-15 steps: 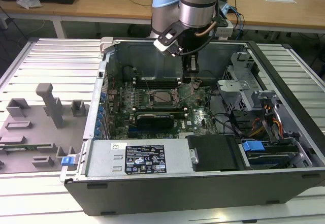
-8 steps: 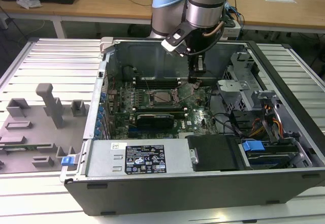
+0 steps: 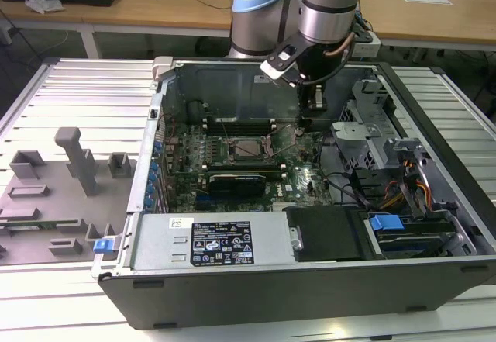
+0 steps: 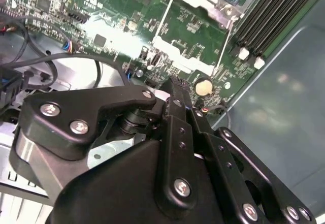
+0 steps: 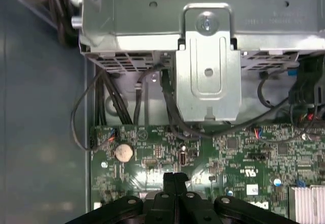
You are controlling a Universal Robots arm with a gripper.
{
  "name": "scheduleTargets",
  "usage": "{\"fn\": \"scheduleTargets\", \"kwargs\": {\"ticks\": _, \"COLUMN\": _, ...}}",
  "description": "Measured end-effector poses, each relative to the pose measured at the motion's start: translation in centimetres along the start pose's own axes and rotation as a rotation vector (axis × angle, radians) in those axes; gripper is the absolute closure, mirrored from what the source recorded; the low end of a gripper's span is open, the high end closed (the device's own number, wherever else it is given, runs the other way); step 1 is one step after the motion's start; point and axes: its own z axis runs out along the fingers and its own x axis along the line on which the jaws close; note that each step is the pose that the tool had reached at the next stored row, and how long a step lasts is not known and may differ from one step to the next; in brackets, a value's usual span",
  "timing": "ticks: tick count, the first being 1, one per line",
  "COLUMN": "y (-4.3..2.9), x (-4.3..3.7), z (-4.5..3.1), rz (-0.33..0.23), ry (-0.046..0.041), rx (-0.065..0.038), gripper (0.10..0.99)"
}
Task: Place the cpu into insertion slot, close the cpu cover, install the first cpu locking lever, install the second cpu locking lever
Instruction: 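Close the cpu cover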
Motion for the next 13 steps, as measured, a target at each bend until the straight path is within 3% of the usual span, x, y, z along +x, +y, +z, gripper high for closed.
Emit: {"fn": "scheduleTargets", "kwargs": {"ticks": 13, "y": 0.21, "x": -0.01, "z": 2.02, "rz": 0.0, "ry": -0.0002, "rx": 0.013, "gripper": 0.98}}
